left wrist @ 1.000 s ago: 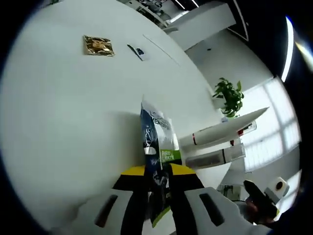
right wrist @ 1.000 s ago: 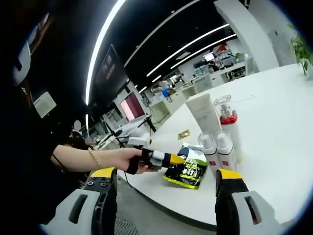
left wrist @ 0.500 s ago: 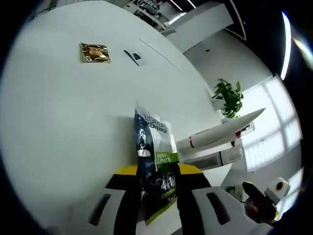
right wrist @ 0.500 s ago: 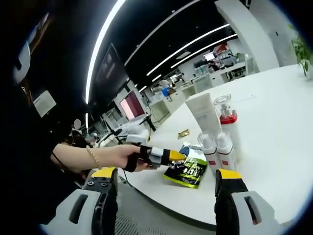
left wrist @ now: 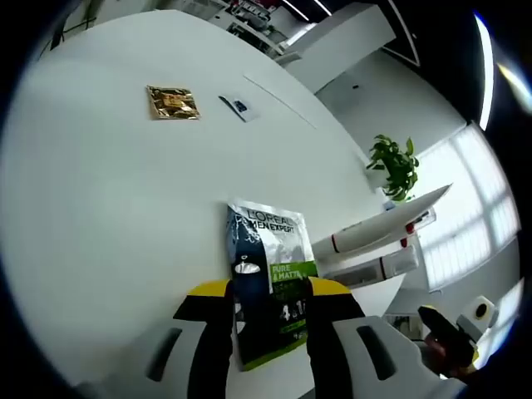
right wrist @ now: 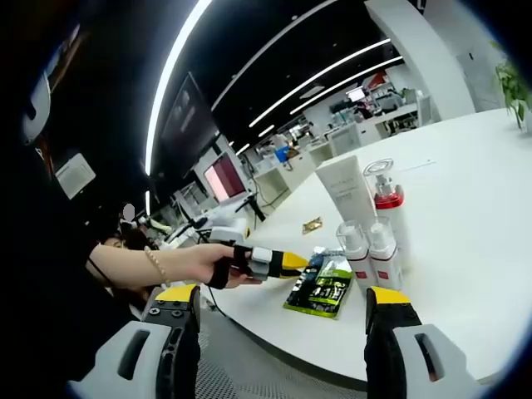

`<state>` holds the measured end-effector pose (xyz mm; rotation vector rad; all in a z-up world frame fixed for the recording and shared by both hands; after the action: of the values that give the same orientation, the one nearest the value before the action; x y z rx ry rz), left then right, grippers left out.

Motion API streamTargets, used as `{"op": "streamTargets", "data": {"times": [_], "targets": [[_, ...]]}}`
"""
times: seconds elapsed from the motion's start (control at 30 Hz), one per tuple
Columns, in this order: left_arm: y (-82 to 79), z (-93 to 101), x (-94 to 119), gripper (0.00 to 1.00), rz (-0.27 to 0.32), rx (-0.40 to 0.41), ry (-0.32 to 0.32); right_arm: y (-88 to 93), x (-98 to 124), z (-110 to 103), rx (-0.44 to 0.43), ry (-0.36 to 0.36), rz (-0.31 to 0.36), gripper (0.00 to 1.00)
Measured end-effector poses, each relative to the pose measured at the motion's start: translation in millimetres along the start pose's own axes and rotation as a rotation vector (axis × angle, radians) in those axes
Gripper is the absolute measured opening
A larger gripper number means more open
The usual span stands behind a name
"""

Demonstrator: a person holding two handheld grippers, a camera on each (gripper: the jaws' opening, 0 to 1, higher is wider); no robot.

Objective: Arrange the skincare products in the storage area until every visible bottle or jar stands upright without overlapping.

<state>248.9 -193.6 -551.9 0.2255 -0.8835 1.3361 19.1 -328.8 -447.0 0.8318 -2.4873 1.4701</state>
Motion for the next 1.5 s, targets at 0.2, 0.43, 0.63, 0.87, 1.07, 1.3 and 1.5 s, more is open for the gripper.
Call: {"op": "streamTargets", "data": {"times": [0.2, 0.43, 0.63, 0.87, 1.07, 1.3, 1.5], "targets": [[-0.9, -0.6, 7, 0.30, 0.023, -0.008, 0.011, 0.7, 0, 1, 0.002, -0.002, -0.007, 0.87], [4.1, 2.7, 23, 0.36, 0.035, -0.062, -0.001, 2.6, -1, 0, 0.007, -0.009, -0.028, 0.87], [14.8, 6.5, 39, 0.40, 0.047, -0.107, -0.011, 3.3, -2, 0, 0.008, -0.008, -0.036, 0.87], [22.0, 16.6, 66, 0.52, 0.065, -0.158, -0.010, 2.6, -2, 0, 0.000, -0.005, -0.032, 0.88], [28.2, 25.8, 89, 0.62, 0.093, -0.208, 0.003, 2.1, -1, -1, -0.007, 0.000, -0.029, 0.89], [30.8, 24.4, 105, 0.69, 0.102, -0.248, 0.018, -3.0, 0, 1, -0.076, 0.014, 0.004, 0.92], [35.1, 31.7, 122, 0.77, 0.117, -0.309, 0.009, -12.6, -1, 0, -0.087, 0.011, 0.032, 0.99]]}}
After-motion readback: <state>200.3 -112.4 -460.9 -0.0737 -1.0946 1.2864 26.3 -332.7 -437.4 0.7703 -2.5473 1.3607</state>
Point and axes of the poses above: the point that each gripper's makers call its tool centre point, and the gripper's own axes: x roughly backward along the fingers, z roughly to its right, y roughly out of its underside, the point moved 7 cm from there along x, roughly backward along the fingers, and after that the axes turned 8 degrees about -z, right-handed, at the moved point
